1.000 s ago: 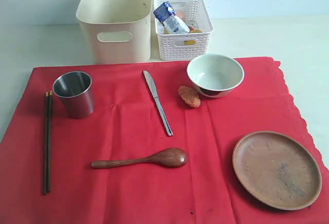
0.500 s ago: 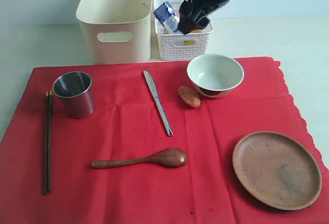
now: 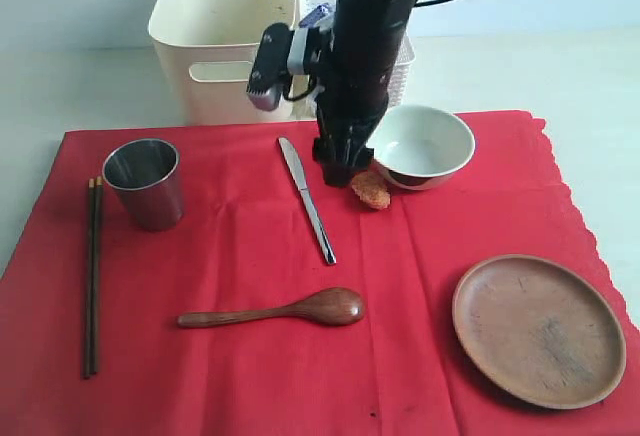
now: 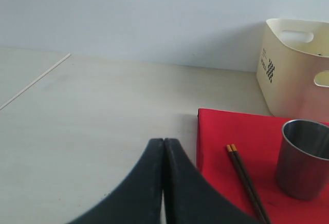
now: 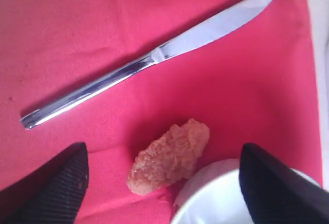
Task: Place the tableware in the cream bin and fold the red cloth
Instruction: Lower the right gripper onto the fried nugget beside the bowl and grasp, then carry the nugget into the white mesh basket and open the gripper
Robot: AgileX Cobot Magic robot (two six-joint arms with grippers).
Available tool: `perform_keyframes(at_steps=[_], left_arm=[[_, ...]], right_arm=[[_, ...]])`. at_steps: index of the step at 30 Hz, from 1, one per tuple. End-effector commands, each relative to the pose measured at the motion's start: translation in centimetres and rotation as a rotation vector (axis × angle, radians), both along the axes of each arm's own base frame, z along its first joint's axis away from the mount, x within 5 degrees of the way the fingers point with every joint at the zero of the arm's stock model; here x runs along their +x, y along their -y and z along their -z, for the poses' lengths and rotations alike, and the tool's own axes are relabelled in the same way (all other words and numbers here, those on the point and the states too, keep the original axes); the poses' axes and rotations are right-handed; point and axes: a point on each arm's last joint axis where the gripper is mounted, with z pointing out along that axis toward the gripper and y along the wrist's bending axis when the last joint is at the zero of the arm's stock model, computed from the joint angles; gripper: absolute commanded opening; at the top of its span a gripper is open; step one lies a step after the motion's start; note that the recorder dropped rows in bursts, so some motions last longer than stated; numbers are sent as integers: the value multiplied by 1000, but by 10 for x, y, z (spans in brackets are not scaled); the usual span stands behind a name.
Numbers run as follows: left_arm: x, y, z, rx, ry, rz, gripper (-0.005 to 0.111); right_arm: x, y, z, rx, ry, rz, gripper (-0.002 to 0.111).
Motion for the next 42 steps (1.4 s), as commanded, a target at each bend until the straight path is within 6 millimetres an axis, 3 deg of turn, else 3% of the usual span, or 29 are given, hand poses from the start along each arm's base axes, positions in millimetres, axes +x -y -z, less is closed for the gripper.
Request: perform_keyframes(at_steps=[1, 9, 20, 23, 31, 36, 42], left_arm=[[0, 1, 0, -7, 4, 8, 1], [0, 1, 0, -7, 4, 8, 1], [0, 1, 0, -7, 4, 8, 1], [0, 1, 0, -7, 4, 8, 1], [0, 1, 0, -7, 4, 8, 1], [0, 1, 0, -7, 4, 8, 1], [0, 1, 0, -7, 4, 8, 1]], right_arm=[[-3, -8, 19, -89, 24, -33, 75], [4, -5, 44, -222, 90, -9, 75], [9, -8, 68, -238, 101, -37, 75], [9, -8, 68, -243, 106, -40, 66], [10, -8, 68, -244, 110, -42, 20], [9, -8, 69, -232, 97, -33, 5], [11, -18, 64, -104, 125, 24, 3]])
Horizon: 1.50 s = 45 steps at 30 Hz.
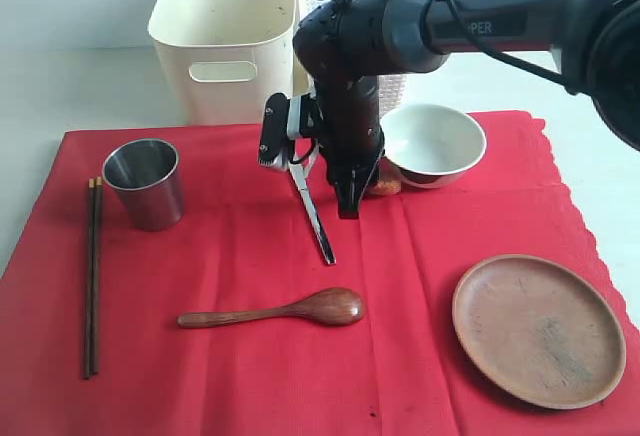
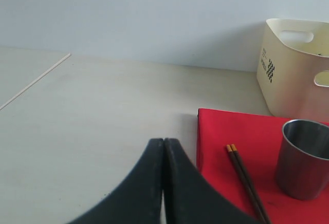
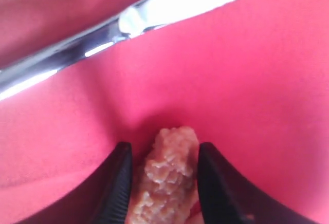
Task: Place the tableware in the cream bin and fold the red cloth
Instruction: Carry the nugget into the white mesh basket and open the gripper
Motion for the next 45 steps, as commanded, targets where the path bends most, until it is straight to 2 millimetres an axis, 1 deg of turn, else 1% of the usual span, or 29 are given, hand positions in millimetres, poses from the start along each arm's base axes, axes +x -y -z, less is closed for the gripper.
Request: perform_keyframes(at_steps=[1, 3, 6, 8, 9, 12, 15, 21, 24, 27, 29, 31, 34, 39, 41, 45], left_arm=[[0, 1, 0, -7, 4, 8, 1], [0, 1, 0, -7, 4, 8, 1], [0, 1, 0, -7, 4, 8, 1], [0, 1, 0, -7, 4, 8, 1], [0, 1, 0, -7, 4, 8, 1], [0, 1, 0, -7, 4, 8, 1], [0, 1, 0, -7, 4, 8, 1], [0, 1, 0, -7, 4, 8, 1], [0, 1, 0, -7, 4, 8, 1], [0, 1, 0, -7, 4, 8, 1], [0, 1, 0, -7, 4, 8, 1], [0, 1, 0, -7, 4, 8, 1], [0, 1, 0, -7, 4, 8, 1], [0, 1, 0, -7, 4, 8, 1], [0, 1, 0, -7, 4, 8, 1], [0, 1, 0, -7, 4, 8, 1]], right_arm=[[3, -10, -10, 135, 46, 66, 3], [4, -14, -28, 225, 90, 115, 3], [4, -18, -48, 322, 120, 131, 3], [6, -21, -73, 436, 192, 155, 3], [10, -21, -88, 512, 246, 194, 3], [19, -15, -124, 661, 389, 274, 3], [29, -4, -135, 699, 445, 328, 3], [60, 32, -139, 795, 473, 542, 3], [77, 48, -139, 887, 482, 654, 3], [93, 61, -131, 978, 480, 756, 3], [102, 66, -120, 1000, 473, 796, 3], [107, 69, -110, 996, 470, 806, 3], [111, 66, -94, 1002, 457, 797, 3], [117, 59, -73, 1039, 444, 766, 3], [118, 58, -70, 1045, 444, 757, 3], [118, 57, -70, 1053, 445, 753, 3]])
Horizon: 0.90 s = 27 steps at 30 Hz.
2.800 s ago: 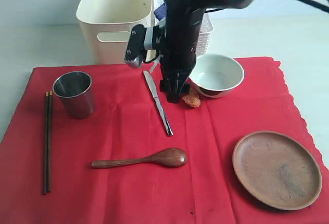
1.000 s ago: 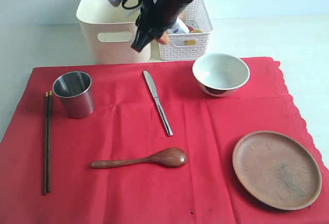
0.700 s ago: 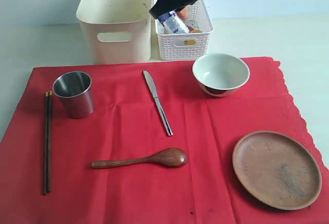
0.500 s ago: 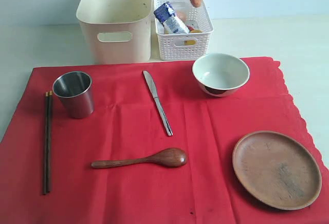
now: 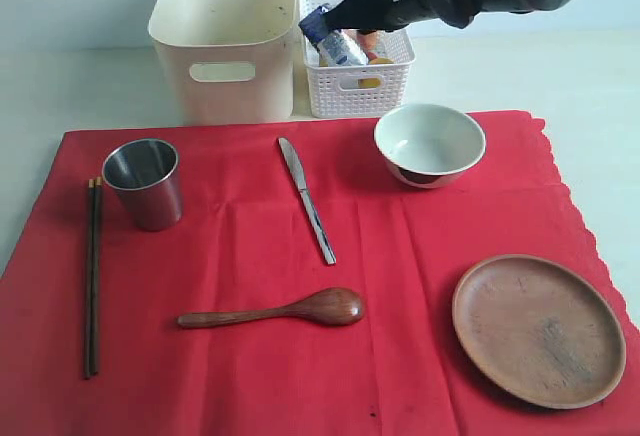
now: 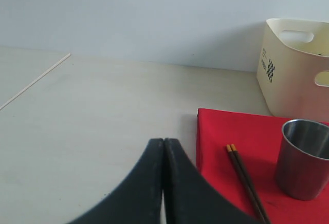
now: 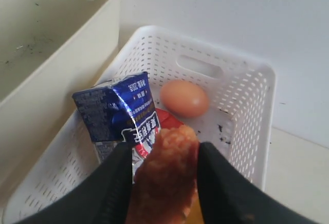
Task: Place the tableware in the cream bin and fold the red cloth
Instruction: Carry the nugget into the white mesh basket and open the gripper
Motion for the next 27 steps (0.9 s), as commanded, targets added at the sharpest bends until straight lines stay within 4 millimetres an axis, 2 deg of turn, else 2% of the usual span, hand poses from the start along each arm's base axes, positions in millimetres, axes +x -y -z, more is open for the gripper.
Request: perform_keyframes(at_steps=[1, 4, 6, 9, 12, 16, 27], left_arm=[[0, 1, 0, -7, 4, 8, 1], [0, 1, 0, -7, 4, 8, 1], [0, 1, 0, -7, 4, 8, 1], [0, 1, 0, -7, 4, 8, 1], [0, 1, 0, -7, 4, 8, 1], [0, 1, 0, -7, 4, 8, 1], [0, 1, 0, -7, 4, 8, 1]], right_arm=[[2, 0, -6, 18, 33, -10, 3], [3, 1, -6, 18, 33, -8, 5], [3, 1, -6, 18, 33, -8, 18], [3, 1, -6, 15, 30, -7, 43], [3, 1, -5, 20, 28, -4, 53], [3, 1, -5, 21, 27, -3, 57], [3, 1, -5, 21, 27, -3, 57]])
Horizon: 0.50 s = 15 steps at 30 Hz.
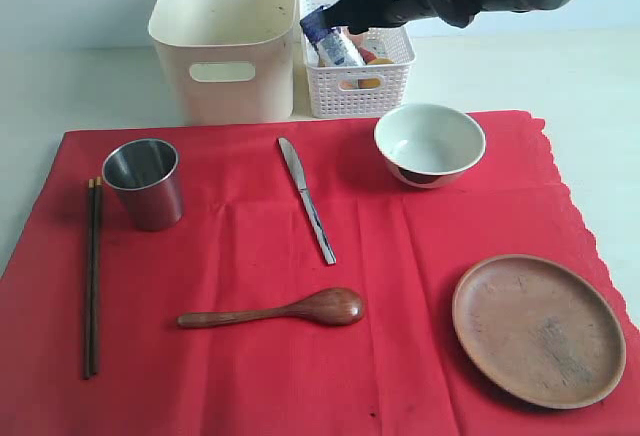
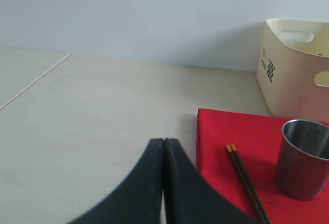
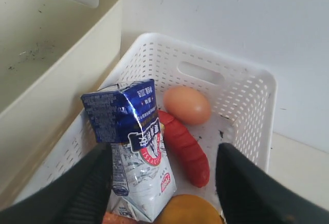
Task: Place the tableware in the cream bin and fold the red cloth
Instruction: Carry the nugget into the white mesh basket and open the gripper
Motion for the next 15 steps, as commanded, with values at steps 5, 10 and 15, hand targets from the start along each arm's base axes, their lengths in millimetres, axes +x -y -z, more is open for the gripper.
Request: perform_keyframes(at_steps=[5, 10, 15], left_arm=[[0, 1, 0, -7, 4, 8, 1], [0, 1, 0, -7, 4, 8, 1], [0, 1, 0, -7, 4, 8, 1]], right_arm=[[2, 2, -4, 10, 14, 4, 57], [-2, 7, -14, -29, -17, 31, 57], [-11, 17, -46, -63, -25, 68, 53]])
